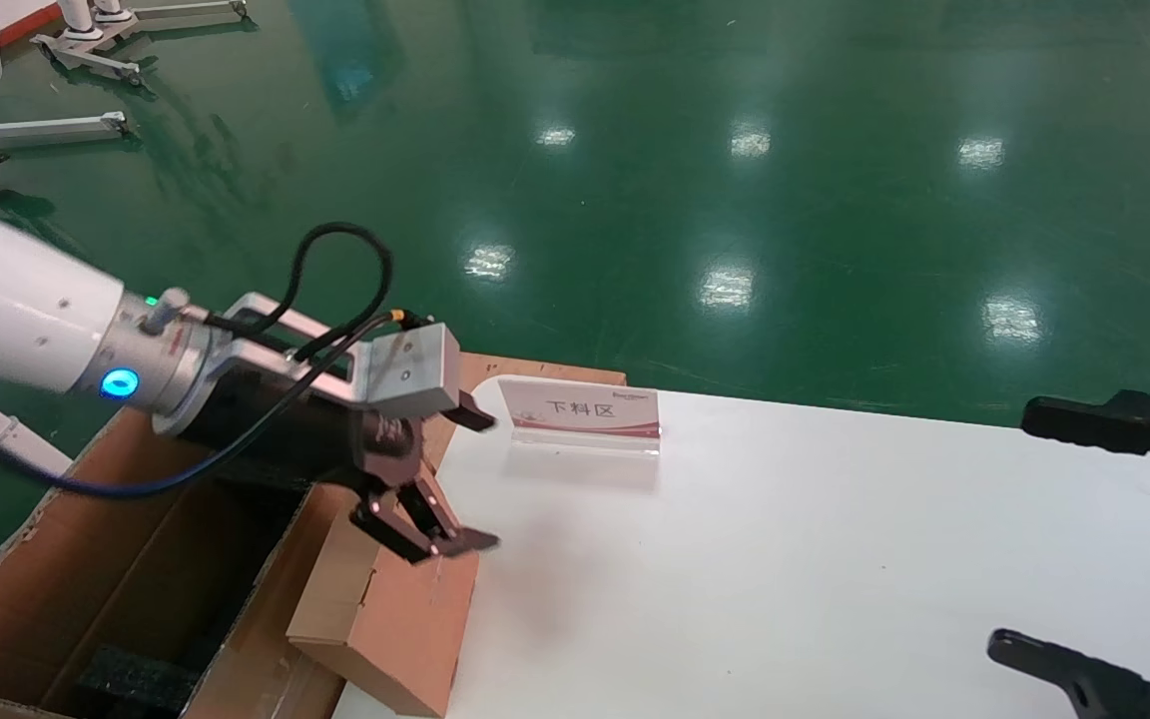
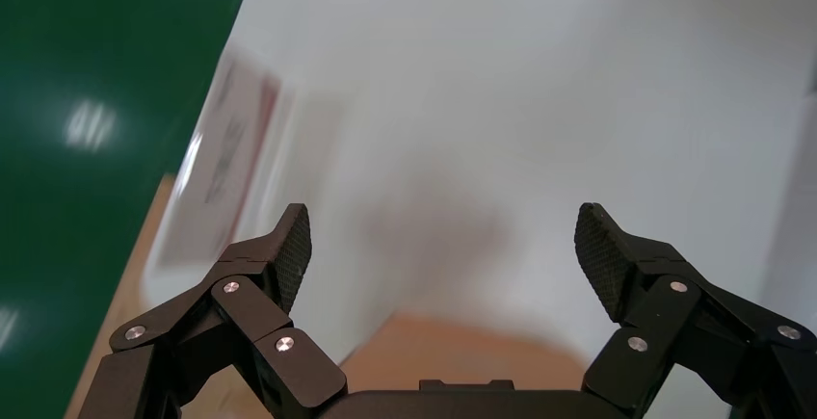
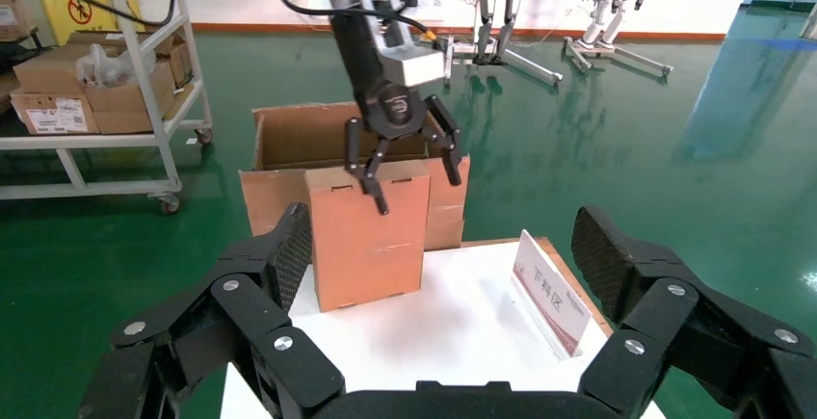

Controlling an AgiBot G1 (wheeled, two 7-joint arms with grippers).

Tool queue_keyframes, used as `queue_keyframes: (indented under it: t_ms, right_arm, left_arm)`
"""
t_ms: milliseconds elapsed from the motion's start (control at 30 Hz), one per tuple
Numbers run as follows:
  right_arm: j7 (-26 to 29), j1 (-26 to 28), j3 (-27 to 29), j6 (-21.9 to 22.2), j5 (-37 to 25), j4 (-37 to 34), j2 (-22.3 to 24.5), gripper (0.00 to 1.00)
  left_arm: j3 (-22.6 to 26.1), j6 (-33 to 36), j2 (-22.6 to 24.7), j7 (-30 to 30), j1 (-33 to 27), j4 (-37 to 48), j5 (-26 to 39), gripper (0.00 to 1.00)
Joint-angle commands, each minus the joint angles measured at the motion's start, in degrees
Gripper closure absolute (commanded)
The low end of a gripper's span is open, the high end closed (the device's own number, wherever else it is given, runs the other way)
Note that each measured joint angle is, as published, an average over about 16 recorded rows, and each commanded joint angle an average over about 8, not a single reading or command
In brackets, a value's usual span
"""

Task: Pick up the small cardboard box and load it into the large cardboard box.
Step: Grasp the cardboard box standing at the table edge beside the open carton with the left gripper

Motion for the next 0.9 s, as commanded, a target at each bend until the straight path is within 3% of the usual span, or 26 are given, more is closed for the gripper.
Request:
queue_keyframes:
  t_ms: [33,367,900]
  right_arm:
    - [0.0,0.0,0.0,0.0,0.0,0.0,0.0,0.00]
    - [0.0,0.0,-0.1,0.0,0.0,0.0,0.0,0.00]
    - [-0.1,0.0,-0.1,0.0,0.1,0.0,0.0,0.00]
  left_arm:
    - [3.4,0.3,0.8,-2.0,-3.5,0.0,3.4,0.00]
    - [22.0,0.7,4.0,-19.0,-18.5,-0.1,11.4,0.00]
    - [44.5,0.1,6.6,-38.9,-32.3,0.1,3.5,0.00]
